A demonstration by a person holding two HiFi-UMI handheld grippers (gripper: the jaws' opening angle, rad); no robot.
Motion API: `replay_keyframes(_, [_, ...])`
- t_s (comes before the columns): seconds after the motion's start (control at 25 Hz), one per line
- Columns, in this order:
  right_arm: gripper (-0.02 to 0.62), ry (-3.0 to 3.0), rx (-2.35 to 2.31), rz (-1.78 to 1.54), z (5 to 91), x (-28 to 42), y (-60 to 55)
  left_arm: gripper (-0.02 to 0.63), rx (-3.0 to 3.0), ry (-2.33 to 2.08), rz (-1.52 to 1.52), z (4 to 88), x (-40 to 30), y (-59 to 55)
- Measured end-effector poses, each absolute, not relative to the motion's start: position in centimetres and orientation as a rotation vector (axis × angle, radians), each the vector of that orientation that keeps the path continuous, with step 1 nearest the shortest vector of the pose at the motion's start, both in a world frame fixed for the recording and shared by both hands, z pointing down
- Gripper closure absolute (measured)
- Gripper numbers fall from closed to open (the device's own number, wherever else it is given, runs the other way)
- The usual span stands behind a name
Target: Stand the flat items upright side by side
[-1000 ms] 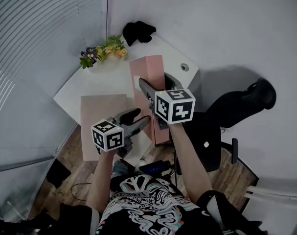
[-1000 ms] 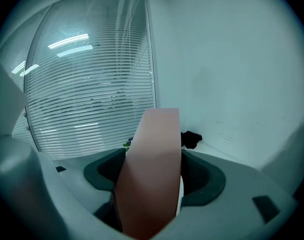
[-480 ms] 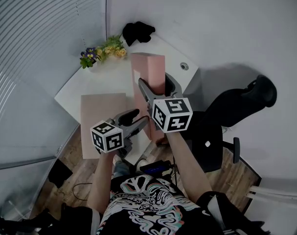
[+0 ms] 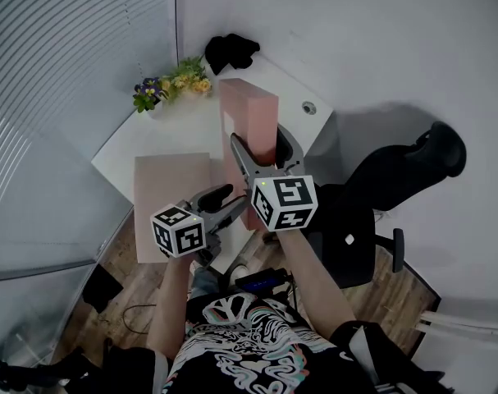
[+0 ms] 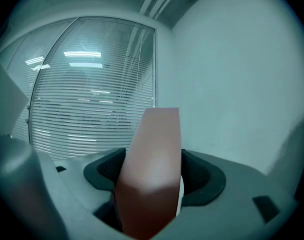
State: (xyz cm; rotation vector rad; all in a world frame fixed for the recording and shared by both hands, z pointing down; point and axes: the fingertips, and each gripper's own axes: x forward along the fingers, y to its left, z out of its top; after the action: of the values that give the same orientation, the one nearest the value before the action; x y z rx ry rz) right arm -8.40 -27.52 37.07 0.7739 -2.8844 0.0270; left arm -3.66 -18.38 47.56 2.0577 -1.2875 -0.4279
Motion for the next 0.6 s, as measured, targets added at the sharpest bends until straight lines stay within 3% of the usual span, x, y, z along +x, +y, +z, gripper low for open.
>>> replay_keyframes(0.36, [0.253,-2.924,0.762,-0.006,37.2,-7.6,-26.8,0.379,2.062,-1.271,-0.402,48.2,-2.3,-18.7])
replay_keyframes(0.6, [0.253,-2.927,0.764,0.001,37.3,-6.8,-26.2,0.333,2.064,-1.266,-0.373,48.7,-2.1,-18.4])
